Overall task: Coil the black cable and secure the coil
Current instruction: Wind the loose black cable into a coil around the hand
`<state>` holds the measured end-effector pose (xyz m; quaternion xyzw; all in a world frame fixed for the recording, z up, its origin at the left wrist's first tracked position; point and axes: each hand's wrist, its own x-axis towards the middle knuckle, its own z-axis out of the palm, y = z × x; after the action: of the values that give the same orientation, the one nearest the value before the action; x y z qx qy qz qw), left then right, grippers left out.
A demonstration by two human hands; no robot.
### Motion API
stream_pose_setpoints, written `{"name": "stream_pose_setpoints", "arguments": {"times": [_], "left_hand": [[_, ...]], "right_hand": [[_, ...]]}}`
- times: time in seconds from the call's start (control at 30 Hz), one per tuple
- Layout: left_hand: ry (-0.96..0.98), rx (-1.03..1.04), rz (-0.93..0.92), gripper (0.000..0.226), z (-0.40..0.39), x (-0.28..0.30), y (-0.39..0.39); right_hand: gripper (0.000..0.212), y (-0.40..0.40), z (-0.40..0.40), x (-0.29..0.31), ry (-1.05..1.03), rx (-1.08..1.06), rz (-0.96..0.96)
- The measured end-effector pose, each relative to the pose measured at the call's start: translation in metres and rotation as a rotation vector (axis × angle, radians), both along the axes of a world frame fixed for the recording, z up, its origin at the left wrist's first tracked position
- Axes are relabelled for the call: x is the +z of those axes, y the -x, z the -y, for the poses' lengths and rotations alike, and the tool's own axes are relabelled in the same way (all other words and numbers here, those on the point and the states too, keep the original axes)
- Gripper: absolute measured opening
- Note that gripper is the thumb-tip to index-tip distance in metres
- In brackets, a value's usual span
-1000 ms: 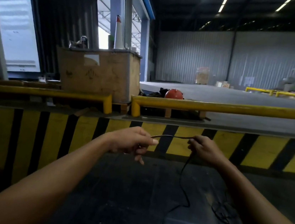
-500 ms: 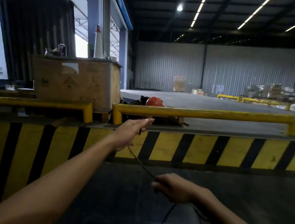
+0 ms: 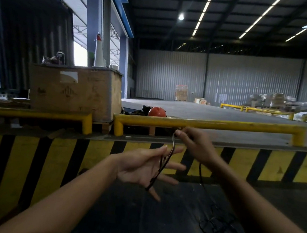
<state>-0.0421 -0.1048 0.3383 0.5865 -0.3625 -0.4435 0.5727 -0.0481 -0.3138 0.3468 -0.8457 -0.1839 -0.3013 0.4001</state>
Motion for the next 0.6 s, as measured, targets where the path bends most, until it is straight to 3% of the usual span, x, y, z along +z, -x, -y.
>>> {"name": "stream_pose_setpoints", "arguments": {"times": [0.07, 0.17, 0.23, 0.33, 0.47, 0.6], "left_hand": [[0.194, 0.006, -0.046, 0.045, 0.009, 0.008, 0.002], [0.394, 0.252, -0.026, 0.043, 0.015, 0.018, -0.002], [0.383, 0.446, 0.085, 0.041, 0.009, 0.015, -0.016], [0.134, 0.597, 0.356, 0.04, -0.009, 0.001, -0.033], [-0.397, 0.562, 0.824, 0.042, -0.029, -0.01, -0.041], [-0.598, 0.326, 0.815, 0.038, -0.035, -0.025, -0.044]], "right_hand": [[0.023, 0.011, -0.028, -0.029, -0.099, 0.187, -0.191], [0.024, 0.023, -0.063, -0.078, 0.156, 0.247, -0.379], [0.023, 0.025, -0.074, -0.099, 0.354, 0.268, -0.407], [0.018, 0.022, -0.057, -0.09, 0.579, 0.247, -0.43], [0.013, 0.015, -0.01, -0.039, 0.685, 0.204, -0.362], [0.01, 0.012, 0.023, 0.011, 0.591, 0.121, -0.194]]}}
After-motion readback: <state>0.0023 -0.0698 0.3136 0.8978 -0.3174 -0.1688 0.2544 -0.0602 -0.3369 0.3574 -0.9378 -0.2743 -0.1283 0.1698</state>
